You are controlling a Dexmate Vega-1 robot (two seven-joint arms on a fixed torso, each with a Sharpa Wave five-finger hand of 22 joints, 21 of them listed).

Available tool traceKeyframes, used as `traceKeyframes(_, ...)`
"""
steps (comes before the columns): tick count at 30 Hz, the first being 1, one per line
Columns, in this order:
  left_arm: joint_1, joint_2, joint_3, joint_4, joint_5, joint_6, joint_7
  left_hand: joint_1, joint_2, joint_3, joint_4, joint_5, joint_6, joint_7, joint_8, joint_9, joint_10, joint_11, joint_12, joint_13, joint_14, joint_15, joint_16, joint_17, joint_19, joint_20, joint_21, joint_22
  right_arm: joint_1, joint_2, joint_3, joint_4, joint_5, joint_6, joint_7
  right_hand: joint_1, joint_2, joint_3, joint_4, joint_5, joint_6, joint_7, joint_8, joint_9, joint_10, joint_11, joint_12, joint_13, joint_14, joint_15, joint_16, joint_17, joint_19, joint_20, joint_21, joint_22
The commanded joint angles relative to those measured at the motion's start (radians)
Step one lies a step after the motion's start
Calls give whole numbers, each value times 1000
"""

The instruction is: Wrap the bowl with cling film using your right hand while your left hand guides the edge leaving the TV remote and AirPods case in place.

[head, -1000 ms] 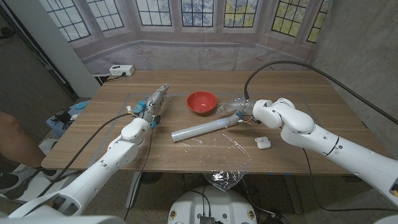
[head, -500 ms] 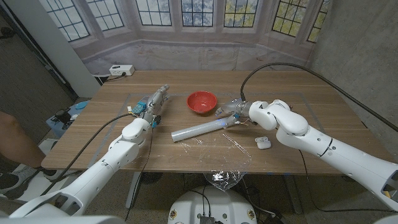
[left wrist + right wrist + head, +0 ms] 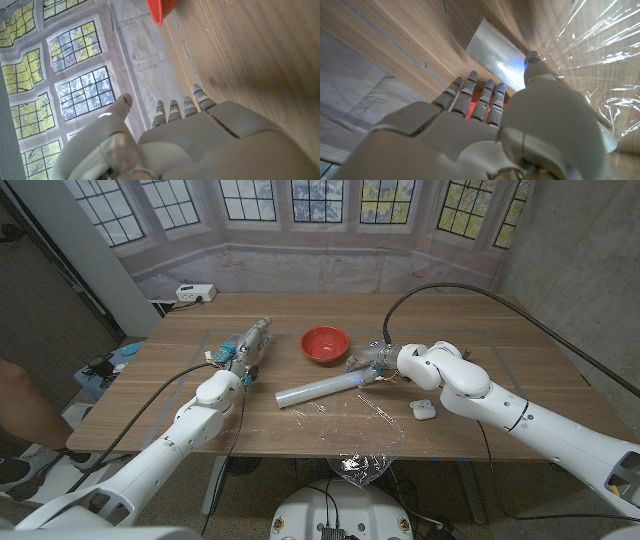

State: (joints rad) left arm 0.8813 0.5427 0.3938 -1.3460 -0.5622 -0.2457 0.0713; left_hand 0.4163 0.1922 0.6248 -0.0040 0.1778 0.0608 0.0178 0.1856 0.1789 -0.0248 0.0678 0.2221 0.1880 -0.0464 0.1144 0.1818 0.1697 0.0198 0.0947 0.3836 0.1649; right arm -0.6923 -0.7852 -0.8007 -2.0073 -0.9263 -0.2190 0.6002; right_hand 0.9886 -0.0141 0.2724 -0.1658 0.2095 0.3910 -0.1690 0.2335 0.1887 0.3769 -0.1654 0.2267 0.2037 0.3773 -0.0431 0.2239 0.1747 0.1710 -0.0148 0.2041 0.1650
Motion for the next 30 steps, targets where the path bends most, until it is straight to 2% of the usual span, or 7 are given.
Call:
traceKeyframes(1,-2,-4,3,3,2,3,4,12,2,3,3,5,9,-3,7,4,5,0,-2,5,9,3,8,5,6,-2,-1,6,10,9,-9,24,-11,23,-16,20,0,13,-1,6,29,-12,11,2,27,-9,8,4,26,-164,7,4,16,-1,-2,5)
traceKeyframes(5,-1,-3,4,0,2,6,6,12,2,4,3,5,10,-4,6,5,6,1,-2,5,9,2,7,5,7,-1,-3,6,12,9,-12,33,-12,32,-23,25,2,23,2,8,61,-20,15,2,59,-16,13,6,54,-166,9,6,24,-8,-3,5)
traceKeyframes(13,2,-3,6,-5,2,13,11,13,3,4,4,5,11,-2,6,5,7,0,-2,5,11,2,8,5,9,-1,-6,6,12,8,-14,39,-14,37,-18,32,5,36,3,10,88,-18,17,2,82,-19,15,8,79,-170,10,8,41,-19,-1,6)
traceKeyframes(17,2,-3,7,-5,5,13,14,13,3,5,5,5,12,-3,6,5,7,1,-2,6,11,1,8,5,11,-1,-8,6,11,7,-14,43,-9,46,-24,34,11,43,6,11,105,-19,19,2,95,-14,17,9,97,-171,13,10,47,-23,-1,6)
traceKeyframes(24,4,-3,8,-8,6,17,18,13,4,6,6,5,12,-1,5,5,8,1,-3,6,11,1,7,5,12,-1,-10,6,4,6,-14,42,-13,46,-36,55,27,68,2,12,152,-23,23,1,140,-18,28,18,146,-181,24,20,63,-31,-2,6)
traceKeyframes(30,9,-7,7,-12,7,14,26,14,4,7,8,5,13,-1,5,5,7,0,-3,6,12,1,8,5,13,-1,-13,6,-3,3,-11,42,-15,49,-51,77,28,79,-5,10,184,-29,24,1,179,-24,39,24,185,-186,37,28,76,-39,-3,5)
